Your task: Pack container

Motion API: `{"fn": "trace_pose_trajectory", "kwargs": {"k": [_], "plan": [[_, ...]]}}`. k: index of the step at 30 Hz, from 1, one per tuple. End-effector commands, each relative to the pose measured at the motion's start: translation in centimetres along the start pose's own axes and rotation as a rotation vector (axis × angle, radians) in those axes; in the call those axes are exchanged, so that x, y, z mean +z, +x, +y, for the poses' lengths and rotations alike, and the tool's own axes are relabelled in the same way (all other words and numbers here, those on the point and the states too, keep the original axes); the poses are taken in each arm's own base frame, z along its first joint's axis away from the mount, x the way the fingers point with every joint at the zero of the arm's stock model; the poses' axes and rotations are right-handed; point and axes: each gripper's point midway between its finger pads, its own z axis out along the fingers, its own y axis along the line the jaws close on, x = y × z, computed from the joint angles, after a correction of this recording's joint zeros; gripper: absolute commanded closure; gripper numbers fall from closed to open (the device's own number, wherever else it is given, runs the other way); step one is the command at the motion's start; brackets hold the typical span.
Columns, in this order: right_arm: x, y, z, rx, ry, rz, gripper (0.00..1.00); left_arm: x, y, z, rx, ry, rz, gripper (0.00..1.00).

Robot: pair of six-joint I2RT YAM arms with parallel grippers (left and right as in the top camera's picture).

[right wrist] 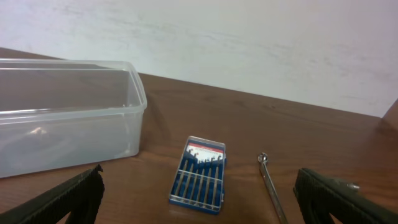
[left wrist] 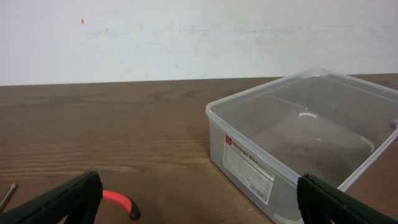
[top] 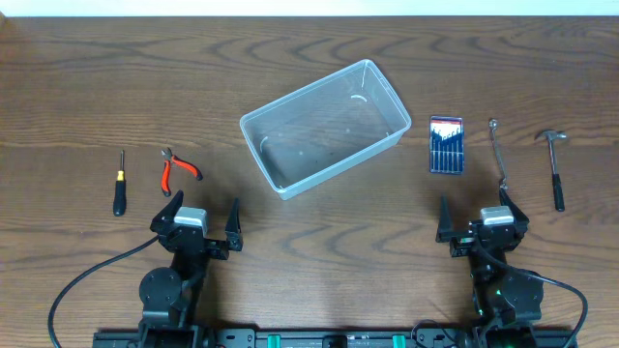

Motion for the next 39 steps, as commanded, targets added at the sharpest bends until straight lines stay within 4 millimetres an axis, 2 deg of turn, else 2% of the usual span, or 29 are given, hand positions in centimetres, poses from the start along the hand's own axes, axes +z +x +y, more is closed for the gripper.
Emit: {"fn": "trace_pose_trajectory", "kwargs": {"k": [1,28,33,36,38,39], "plan": [[0.0,0.0,0.0,0.007,0.003,-0.003,0.01,0.1,1.7,-0.3,-0.011,0.018,0.055,0.02],[0.0,0.0,0.0,0.008,0.000,-0.004,0.01,0.1,1.7,-0.3,-0.007,0.018,0.055,0.02],[-0.1,-0.4,2.2,0.151,-0.126,-0.013,0.01,0.1,1.3,-0.3,-0.052,0.018,0.041,0.02],[-0.2,-1.0,2.4,0.217,-0.148,-0.023,0.01,-0.2,0.3,-0.4,-0.209,0.013,0.057,0.02],[-0.3,-2.7,2.5,0.229,-0.162,-0.046,0.01,-0.7,-1.2,-0.5,-0.230,0.009,0.075,0.02],[-0.4,-3.5,2.4,0.228,-0.162,-0.052,0.01,-1.0,-2.7,-0.5,-0.230,0.006,0.081,0.02]]}}
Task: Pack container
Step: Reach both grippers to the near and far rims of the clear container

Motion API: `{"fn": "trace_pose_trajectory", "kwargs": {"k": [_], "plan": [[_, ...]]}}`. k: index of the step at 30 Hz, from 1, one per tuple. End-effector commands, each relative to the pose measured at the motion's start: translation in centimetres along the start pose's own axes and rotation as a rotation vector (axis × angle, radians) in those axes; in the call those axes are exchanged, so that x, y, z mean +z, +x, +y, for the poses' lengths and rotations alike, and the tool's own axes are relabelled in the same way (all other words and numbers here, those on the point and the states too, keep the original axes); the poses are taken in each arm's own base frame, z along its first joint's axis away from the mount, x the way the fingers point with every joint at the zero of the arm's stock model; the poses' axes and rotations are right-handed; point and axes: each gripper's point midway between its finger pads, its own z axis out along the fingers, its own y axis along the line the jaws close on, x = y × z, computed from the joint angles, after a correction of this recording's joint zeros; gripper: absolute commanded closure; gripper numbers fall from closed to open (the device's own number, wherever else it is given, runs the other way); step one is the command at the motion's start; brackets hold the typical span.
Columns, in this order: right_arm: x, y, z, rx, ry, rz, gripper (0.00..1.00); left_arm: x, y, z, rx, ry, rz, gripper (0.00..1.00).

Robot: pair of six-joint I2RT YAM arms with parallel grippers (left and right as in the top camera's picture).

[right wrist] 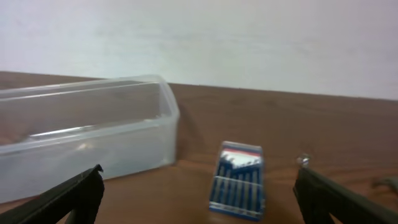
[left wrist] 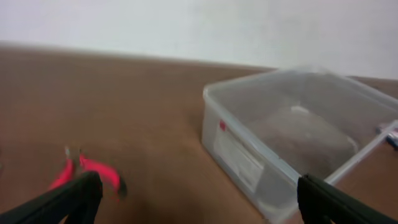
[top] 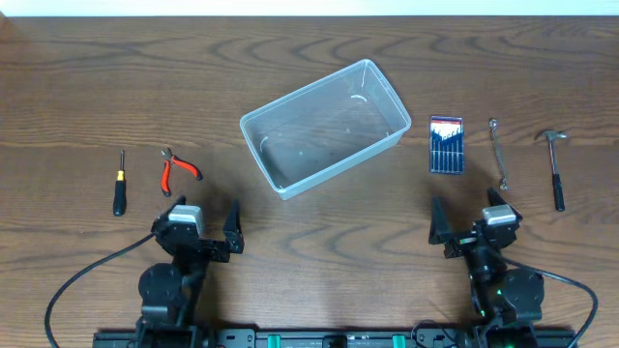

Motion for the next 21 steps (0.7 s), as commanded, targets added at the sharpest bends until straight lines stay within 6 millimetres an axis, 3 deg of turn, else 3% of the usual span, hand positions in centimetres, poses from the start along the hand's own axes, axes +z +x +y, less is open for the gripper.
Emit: {"fn": "trace_pose_trajectory", "kwargs": {"k": [1,5,9,13,16,18,19,21], "plan": [[-0.3,-3.4,0.9,0.065,-0.047,-0.038,0.01,-1.2,-4.5,-1.0,-0.081,0.012,-0.017,0.02],[0.9,-6.3,0.8,0.058,-0.039,0.030,0.01,-1.7,-10.1,-1.6,-0.036,-0.017,0.028,0.02],[3.9,-8.2,1.2,0.083,-0.058,0.226,0.01,-0.7,-13.3,-2.0,-0.053,-0.046,0.200,0.02],[6.1,-9.1,1.3,0.112,-0.061,0.564,0.01,-0.4,-13.5,-2.0,-0.079,-0.095,0.486,0.02],[6.9,-9.2,0.5,0.039,-0.045,0.828,0.01,-0.9,-13.4,-2.0,-0.098,-0.129,0.684,0.02],[8.1,-9.5,-0.1,0.012,-0.025,0.901,0.01,-0.8,-13.1,-2.1,-0.116,-0.137,0.753,0.02],[9.5,-9.9,-0.1,0.049,-0.016,0.904,0.01,-0.8,-12.9,-2.1,-0.133,-0.149,0.786,0.02],[10.9,-10.0,0.9,0.121,-0.057,0.929,0.01,-0.5,-12.5,-2.4,-0.145,-0.128,0.819,0.02]]}}
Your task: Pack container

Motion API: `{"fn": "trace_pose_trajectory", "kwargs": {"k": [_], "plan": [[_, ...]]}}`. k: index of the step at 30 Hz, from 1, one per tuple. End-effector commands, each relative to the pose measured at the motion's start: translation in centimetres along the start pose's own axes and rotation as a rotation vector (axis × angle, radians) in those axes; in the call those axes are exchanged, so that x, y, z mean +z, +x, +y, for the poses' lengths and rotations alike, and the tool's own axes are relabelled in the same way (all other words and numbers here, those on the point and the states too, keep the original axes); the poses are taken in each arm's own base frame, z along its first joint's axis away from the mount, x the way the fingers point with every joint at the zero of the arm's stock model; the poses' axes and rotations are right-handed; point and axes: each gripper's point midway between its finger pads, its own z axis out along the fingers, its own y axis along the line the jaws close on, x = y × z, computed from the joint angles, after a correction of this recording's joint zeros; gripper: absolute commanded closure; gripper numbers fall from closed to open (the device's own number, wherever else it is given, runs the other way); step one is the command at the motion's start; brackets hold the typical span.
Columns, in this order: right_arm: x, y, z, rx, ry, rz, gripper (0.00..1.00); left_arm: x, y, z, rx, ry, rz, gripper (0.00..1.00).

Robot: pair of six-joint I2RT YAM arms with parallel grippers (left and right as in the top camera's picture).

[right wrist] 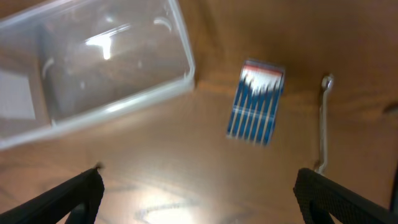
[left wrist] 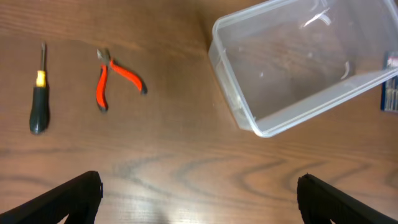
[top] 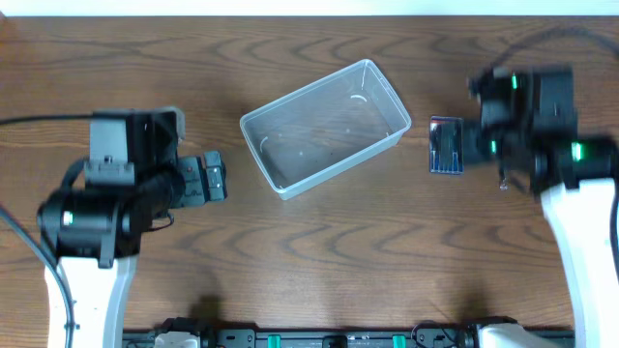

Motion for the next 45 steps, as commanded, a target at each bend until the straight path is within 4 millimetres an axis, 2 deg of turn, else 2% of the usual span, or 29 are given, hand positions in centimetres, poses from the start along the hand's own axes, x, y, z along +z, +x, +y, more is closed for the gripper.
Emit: {"fn": "trace_pose_trajectory", "kwargs": {"k": [1,3,5,9,11,14,17,18,20,21,23,25,26,34,45], "plan": [[0.8,-2.6,1.7,-0.036,-0.103,0.001,0.01,0.0,-0.3,-1.3,-0.014,0.062,0.032,0.02],[1.0,-4.5,2.7,-0.115,-0.155,-0.035,0.01,0.2,-0.3,-1.9,-0.015,0.098,0.044,0.00],[0.8,-6.4,2.7,-0.136,-0.121,-0.073,0.01,0.5,0.1,-2.0,-0.012,0.092,0.068,0.10],[0.0,-9.7,3.3,-0.196,-0.048,-0.121,0.03,1.5,1.4,-2.2,-0.016,0.065,0.148,0.12],[0.4,-10.4,4.0,-0.211,-0.051,-0.109,0.08,2.1,1.9,-2.3,0.006,0.031,0.184,0.18],[2.3,-10.3,5.3,-0.233,-0.071,-0.053,0.29,3.0,2.7,-3.9,0.075,0.037,0.227,0.24],[5.1,-9.1,6.5,-0.253,-0.090,0.029,0.60,3.8,3.6,-6.1,0.152,0.063,0.268,0.35],[6.0,-8.7,6.9,-0.260,-0.095,0.055,0.67,4.1,4.0,-6.7,0.177,0.070,0.284,0.40],[7.8,-7.8,7.6,-0.272,-0.105,0.105,0.91,4.5,4.8,-7.9,0.224,0.081,0.314,0.50],[8.7,-7.5,7.9,-0.275,-0.108,0.125,0.99,4.7,5.2,-8.4,0.244,0.085,0.328,0.55],[10.1,-6.8,8.1,-0.276,-0.110,0.160,0.99,5.2,5.9,-9.2,0.277,0.090,0.354,0.66],[11.3,-6.3,8.2,-0.270,-0.111,0.191,0.99,5.7,6.6,-9.9,0.306,0.091,0.382,0.88],[11.5,-6.1,8.1,-0.269,-0.110,0.200,0.99,5.9,6.9,-10.0,0.314,0.089,0.393,0.94],[12.7,-5.2,7.7,-0.277,-0.101,0.243,0.99,9.0,8.3,-11.8,0.394,0.105,0.422,0.94],[15.4,-2.7,7.1,-0.268,-0.090,0.350,0.99,14.1,9.9,-12.1,0.507,0.110,0.463,0.94]]}}
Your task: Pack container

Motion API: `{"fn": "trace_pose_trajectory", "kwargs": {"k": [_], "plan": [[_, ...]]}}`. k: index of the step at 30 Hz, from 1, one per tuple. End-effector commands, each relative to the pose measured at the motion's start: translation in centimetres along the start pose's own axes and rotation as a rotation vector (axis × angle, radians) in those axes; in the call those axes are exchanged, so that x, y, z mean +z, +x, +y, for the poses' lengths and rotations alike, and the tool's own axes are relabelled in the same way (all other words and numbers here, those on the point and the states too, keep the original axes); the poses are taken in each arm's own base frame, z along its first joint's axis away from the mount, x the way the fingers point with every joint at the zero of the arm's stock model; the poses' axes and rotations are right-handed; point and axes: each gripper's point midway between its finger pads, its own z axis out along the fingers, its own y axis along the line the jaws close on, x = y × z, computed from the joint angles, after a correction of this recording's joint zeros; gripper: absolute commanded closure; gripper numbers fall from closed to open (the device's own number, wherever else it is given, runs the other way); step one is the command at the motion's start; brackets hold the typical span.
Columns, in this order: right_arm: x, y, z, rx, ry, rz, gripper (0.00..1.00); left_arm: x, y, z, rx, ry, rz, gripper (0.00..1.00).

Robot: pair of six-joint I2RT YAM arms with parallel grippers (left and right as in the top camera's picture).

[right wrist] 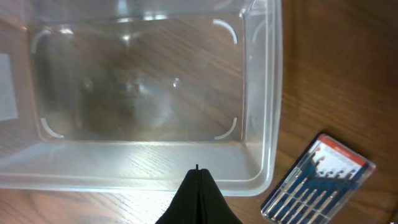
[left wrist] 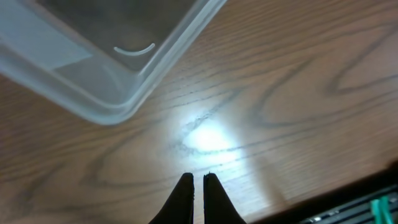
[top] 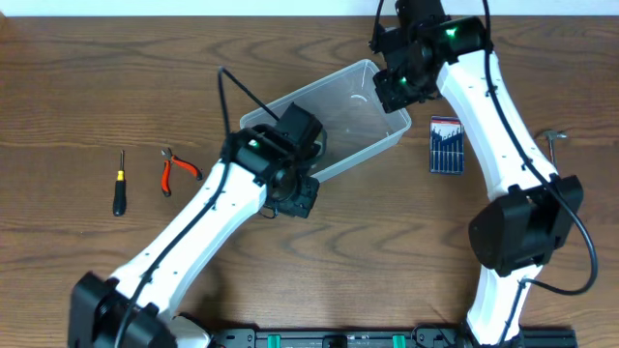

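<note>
The clear plastic container (top: 353, 92) lies empty and slanted at the table's middle. My left gripper (top: 300, 198) is just off its near-left corner (left wrist: 118, 109), above bare wood; its fingertips (left wrist: 198, 177) are shut with only a slit between them and hold nothing. My right gripper (top: 392, 87) hovers over the container's right end, shut and empty (right wrist: 197, 169), with the container floor (right wrist: 137, 93) below. The blue case of precision screwdrivers (top: 446, 144) lies right of the container (right wrist: 317, 180). Red pliers (top: 177, 170) and a black-handled screwdriver (top: 118, 184) lie at the left.
A hammer's head (top: 553, 136) shows at the far right beside my right arm, which covers the table next to it. My left arm crosses the table from the near left to the container.
Both arms were raised at the table's sides with grippers wide open. Now both reach the container, the left at its near corner, the right over its right end, and both are shut.
Both grippers first rested open at the near edge, facing the container. They then shifted slightly there. Later they were high over the left and right tools, still open. Now both are shut at the container; no tool has moved.
</note>
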Motion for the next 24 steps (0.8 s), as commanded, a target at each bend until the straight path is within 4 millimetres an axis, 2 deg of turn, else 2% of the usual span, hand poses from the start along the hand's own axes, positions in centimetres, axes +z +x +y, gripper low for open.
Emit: {"fn": "trace_pose_trajectory", "kwargs": {"k": [1,9,16,24], "plan": [[1.7,0.9,0.0,-0.002,0.000,0.053,0.99,1.2,-0.2,0.3,0.066,-0.013,0.008,0.94],[4.2,2.5,-0.2,0.011,-0.010,0.149,0.99,4.0,-0.9,0.6,0.101,-0.021,0.043,0.94],[5.2,3.6,-0.2,0.019,-0.016,0.205,0.99,6.5,-1.1,1.6,0.095,-0.071,0.095,0.94],[5.5,5.1,-0.1,0.028,-0.023,0.272,0.99,7.1,-1.2,1.9,0.090,-0.073,0.102,0.94]]}}
